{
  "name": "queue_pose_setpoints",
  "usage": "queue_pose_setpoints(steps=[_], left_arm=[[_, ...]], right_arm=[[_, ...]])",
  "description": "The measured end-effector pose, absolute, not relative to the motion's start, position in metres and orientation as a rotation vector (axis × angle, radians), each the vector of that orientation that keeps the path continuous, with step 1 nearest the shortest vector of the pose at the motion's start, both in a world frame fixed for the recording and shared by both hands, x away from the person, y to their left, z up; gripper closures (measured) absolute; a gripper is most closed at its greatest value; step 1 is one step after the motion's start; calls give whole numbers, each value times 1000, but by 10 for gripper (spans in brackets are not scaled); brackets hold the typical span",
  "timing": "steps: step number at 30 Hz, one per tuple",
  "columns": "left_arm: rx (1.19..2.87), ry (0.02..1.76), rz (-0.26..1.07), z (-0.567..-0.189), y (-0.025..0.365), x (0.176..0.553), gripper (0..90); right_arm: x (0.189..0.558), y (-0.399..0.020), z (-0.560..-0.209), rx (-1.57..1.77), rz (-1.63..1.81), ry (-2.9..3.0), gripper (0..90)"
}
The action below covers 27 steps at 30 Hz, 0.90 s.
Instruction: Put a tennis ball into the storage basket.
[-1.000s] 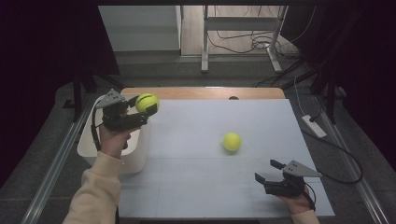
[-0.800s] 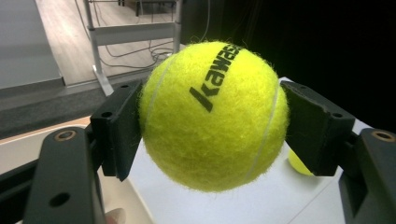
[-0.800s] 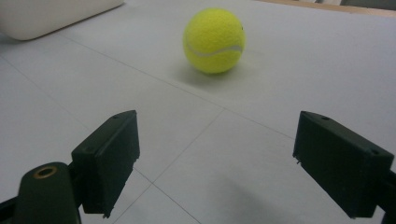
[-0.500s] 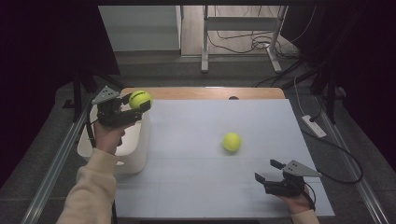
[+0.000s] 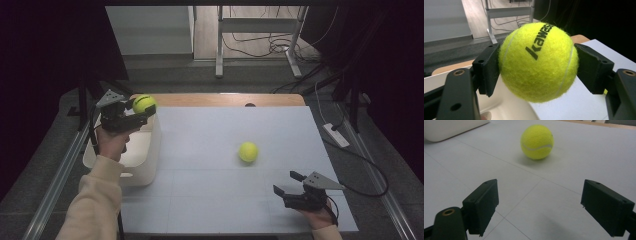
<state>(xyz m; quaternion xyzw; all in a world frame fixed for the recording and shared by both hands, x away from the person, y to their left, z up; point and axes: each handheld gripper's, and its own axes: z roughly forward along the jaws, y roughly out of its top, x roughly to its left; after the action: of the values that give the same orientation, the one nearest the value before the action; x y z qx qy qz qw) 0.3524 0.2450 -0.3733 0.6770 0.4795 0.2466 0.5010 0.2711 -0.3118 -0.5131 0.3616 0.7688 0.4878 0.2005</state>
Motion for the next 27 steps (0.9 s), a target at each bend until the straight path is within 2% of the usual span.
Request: queue_pose_setpoints(steps=[27], left_arm=[[1640, 1347, 641, -381, 288, 370, 267]], right_arm=[[272, -312, -514, 1013, 1366, 2145, 150]])
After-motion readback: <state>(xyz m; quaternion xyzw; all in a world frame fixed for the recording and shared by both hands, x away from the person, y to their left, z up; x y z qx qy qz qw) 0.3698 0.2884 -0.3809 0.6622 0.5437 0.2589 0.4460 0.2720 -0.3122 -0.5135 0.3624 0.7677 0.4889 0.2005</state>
